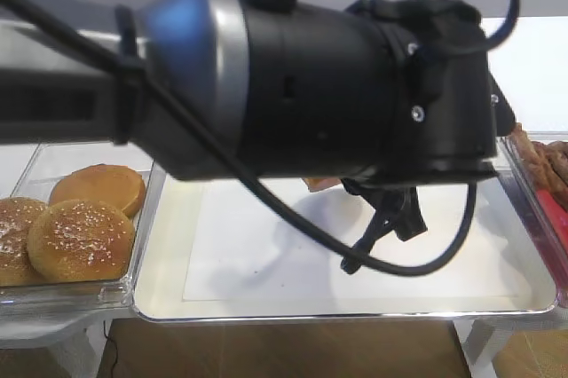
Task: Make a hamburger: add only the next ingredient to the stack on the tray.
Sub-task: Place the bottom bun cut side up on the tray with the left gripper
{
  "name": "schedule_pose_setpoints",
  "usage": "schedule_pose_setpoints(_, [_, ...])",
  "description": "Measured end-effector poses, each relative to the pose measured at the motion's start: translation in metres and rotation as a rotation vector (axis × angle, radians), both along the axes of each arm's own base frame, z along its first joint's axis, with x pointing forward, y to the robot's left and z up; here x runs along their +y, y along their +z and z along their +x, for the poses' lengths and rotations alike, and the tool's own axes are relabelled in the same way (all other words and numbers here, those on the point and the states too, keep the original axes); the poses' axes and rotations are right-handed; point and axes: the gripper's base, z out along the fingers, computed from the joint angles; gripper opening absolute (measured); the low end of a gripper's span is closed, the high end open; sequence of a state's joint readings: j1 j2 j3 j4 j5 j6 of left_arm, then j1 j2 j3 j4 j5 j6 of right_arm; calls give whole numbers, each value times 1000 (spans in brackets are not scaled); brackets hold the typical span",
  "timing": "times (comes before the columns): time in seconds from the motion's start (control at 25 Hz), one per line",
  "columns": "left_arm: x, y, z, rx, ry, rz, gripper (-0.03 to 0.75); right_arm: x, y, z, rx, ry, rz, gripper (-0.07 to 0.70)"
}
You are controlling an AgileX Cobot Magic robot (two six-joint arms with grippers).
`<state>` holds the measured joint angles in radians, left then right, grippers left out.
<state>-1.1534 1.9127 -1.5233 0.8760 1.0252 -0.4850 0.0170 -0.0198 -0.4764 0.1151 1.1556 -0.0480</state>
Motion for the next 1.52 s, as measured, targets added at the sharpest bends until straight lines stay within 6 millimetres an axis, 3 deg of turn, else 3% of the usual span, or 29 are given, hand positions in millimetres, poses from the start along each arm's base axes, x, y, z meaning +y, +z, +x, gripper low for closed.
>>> schedule_pose_setpoints(0.64, [-4,-5,-3,-1,-14,18,117,0,0,0,0,0,0,27])
schedule_pose_setpoints(1.52, [-6,-9,-11,69,-1,-12,415,0,0,0,0,0,0,27])
